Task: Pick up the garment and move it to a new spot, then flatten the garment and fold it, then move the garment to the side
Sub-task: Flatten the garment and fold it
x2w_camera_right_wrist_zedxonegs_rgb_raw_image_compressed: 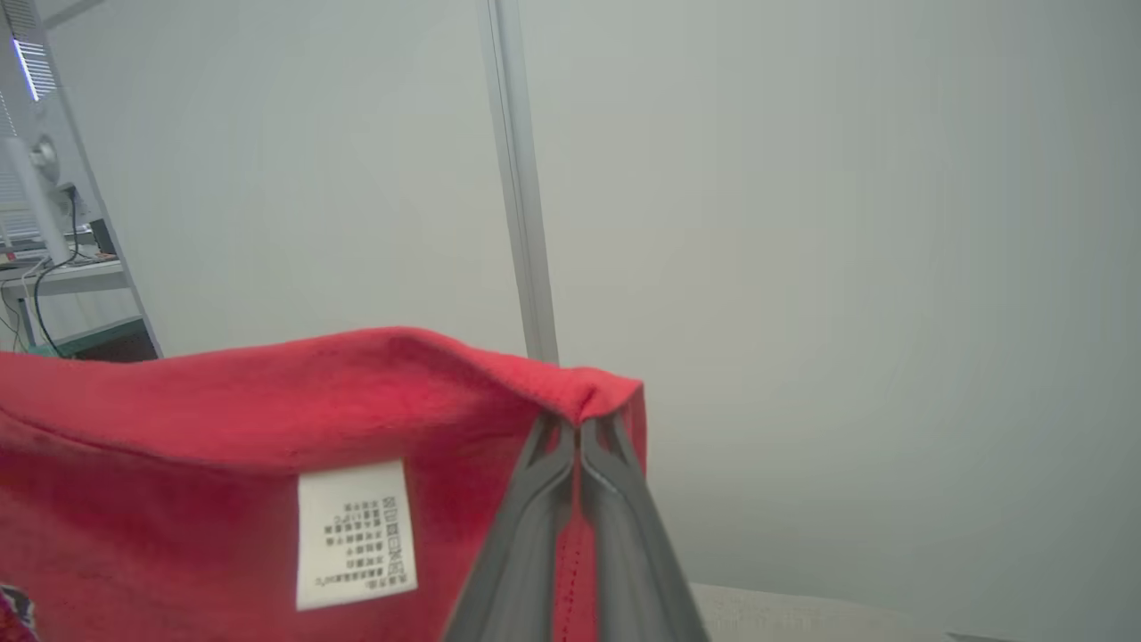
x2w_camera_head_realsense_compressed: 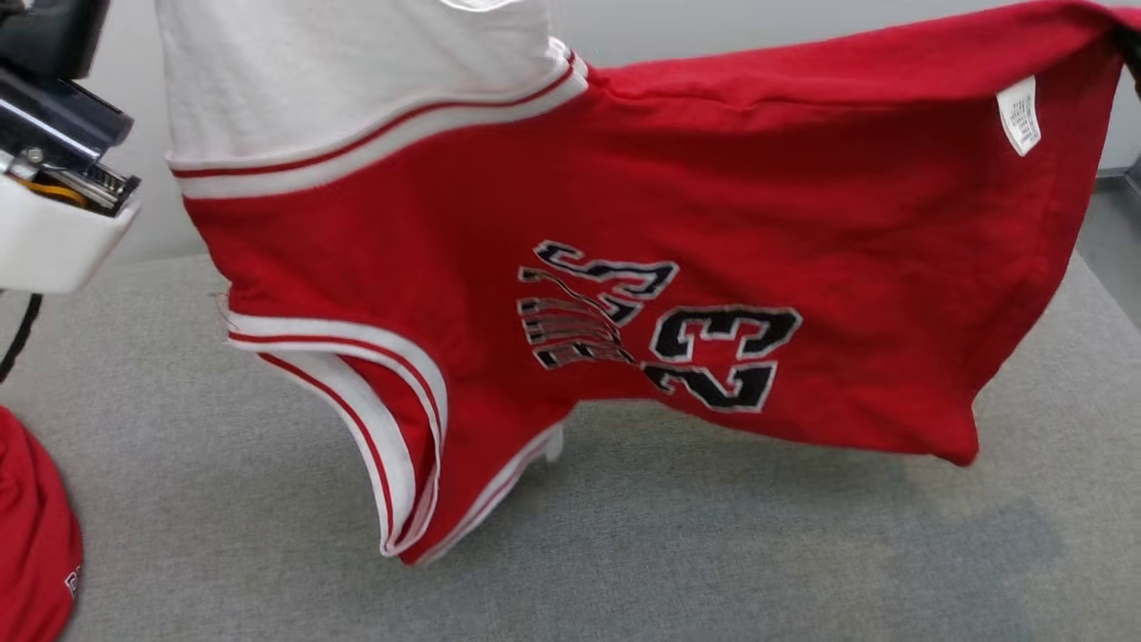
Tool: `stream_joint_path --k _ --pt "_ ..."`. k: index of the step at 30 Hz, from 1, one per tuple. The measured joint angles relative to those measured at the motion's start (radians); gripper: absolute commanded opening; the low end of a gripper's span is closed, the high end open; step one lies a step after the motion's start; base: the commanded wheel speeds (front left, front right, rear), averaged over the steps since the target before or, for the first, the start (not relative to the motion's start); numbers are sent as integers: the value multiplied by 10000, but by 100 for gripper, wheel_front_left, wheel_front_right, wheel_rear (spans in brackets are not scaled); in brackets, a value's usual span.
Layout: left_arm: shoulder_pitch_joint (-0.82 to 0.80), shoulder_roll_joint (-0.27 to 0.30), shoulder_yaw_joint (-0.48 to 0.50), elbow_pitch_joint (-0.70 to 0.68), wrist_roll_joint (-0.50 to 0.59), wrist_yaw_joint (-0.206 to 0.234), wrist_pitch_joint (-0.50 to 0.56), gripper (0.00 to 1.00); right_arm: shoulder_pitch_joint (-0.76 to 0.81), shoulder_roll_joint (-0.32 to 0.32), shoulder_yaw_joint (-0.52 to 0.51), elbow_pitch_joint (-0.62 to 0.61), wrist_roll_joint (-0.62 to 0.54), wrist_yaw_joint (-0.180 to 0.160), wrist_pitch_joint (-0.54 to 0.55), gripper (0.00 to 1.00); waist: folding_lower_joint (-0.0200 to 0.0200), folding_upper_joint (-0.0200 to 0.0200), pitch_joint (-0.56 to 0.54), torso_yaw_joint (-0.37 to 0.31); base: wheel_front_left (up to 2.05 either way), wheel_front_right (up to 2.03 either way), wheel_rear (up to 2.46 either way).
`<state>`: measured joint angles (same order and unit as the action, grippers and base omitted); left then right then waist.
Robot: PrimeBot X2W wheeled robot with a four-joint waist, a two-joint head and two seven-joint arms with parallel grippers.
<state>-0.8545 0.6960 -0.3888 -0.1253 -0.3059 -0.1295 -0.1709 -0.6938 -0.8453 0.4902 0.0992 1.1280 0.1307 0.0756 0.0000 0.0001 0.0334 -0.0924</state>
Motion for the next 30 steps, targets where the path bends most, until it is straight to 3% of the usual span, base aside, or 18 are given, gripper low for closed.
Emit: stream_joint_path --k 3,7,11,16,17,18,19,24,30 --pt "-312 384 -1204 543 -1156 -2 662 0 -208 -19 364 389 -82 0 1122 0 0 0 90 -236 0 0 0" --pt "-322 740 -2173 1233 -2186 -8 773 0 -324 134 943 989 -1099 0 1939 0 0 0 478 -387 0 0 0" --pt "60 696 -2736 2019 -2510 -8 174 0 200 1204 1302 1862 -1321 0 2144 0 0 -1 1026 -434 0 0 0" --pt "380 339 -3411 2642 -2721 -10 -401 0 515 2378 1327 2987 -1379 2 1241 0 0 0 1809 -367 0 0 0" --pt "390 290 -3522 2773 -2706 -10 -481 0 523 2546 1317 3271 -1444 2 991 29 0 -1 1972 -337 0 0 0" --pt "390 222 -3605 2920 -2663 -10 -556 0 523 2729 1273 3540 -1478 0 688 49 0 0 2126 -305 0 0 0" --pt "383 146 -3687 3062 -2612 -10 -627 0 500 2895 1208 3850 -1593 0 366 100 1 -1 2275 -269 0 0 0" --pt "31 -522 -3526 3795 -2098 127 -880 0 311 3185 947 5035 -2556 0 -1498 100 0 -1 3001 57 0 0 0" --pt "26 -892 -2922 3854 -1590 155 -920 0 954 3149 1283 4832 -2951 2 -1904 100 0 0 3476 299 0 0 0"
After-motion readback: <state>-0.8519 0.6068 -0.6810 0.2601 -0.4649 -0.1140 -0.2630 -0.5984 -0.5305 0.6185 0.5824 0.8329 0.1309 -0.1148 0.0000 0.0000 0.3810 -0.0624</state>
